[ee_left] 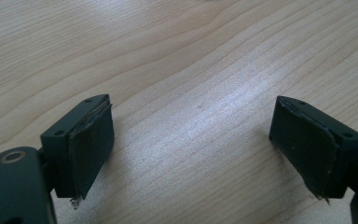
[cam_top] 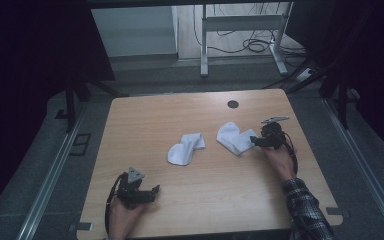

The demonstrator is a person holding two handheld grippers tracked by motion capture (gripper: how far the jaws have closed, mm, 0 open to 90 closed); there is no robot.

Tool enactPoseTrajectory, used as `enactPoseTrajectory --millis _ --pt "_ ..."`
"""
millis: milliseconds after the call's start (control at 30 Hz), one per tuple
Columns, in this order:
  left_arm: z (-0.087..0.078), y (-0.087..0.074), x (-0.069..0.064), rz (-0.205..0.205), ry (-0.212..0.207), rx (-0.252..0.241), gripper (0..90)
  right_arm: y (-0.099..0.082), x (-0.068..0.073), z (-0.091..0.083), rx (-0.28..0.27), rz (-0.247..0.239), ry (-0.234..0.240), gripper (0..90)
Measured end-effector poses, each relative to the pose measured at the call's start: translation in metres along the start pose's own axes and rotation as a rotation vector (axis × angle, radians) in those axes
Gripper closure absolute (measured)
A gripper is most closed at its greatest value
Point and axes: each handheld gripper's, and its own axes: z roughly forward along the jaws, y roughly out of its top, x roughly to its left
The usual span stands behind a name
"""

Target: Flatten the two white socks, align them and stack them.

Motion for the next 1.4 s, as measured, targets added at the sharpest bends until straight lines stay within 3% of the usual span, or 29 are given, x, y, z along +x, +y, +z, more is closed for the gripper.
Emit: enactPoseTrajectory --millis 133,167,200,233,267,300,333,400,600,767,1067,1400 --pt "0.000 0.000 0.000 0.000 0.000 0.000 13.9 -0.003 0.000 0.005 0.009 0.001 0.003 44.4" --pt "0.000 0.000 0.000 -0.001 -0.001 0.000 13.8 -0.004 -0.001 0.005 0.007 0.009 0.010 47.5" --pt "0.000 0.000 0.000 0.000 0.000 0.000 13.9 -0.004 0.000 0.004 -0.002 0.011 0.022 57.2" --pt "0.000 0.000 0.000 0.000 0.000 0.000 13.9 -0.004 0.000 0.004 -0.002 0.011 0.022 57.2" --pt "0.000 0.000 0.000 -0.001 -0.001 0.000 13.9 -0.004 0.002 0.003 0.006 0.003 0.025 65.1" --pt "0.000 0.000 0.000 -0.001 -0.001 0.000 13.9 -0.004 0.002 0.003 0.006 0.003 0.025 65.1" --pt "0.000 0.000 0.000 0.000 0.000 0.000 13.8 -0.004 0.002 0.001 0.015 0.006 0.045 73.6" --pt "0.000 0.000 0.000 0.000 -0.001 0.000 13.8 -0.005 0.004 0.001 0.016 0.008 0.055 77.4" --pt "0.000 0.000 0.000 0.000 0.000 0.000 13.9 -0.001 0.009 -0.003 0.020 -0.015 0.053 79.0" --pt "0.000 0.000 0.000 0.000 0.000 0.000 13.8 0.007 0.015 -0.014 -0.007 -0.038 0.062 79.1" --pt "0.000 0.000 0.000 -0.004 0.000 0.000 13.9 0.028 0.025 -0.045 -0.062 -0.070 0.095 78.9" --pt "0.000 0.000 0.000 -0.005 0.000 0.000 13.9 0.057 0.047 -0.082 -0.107 -0.131 0.142 78.8"
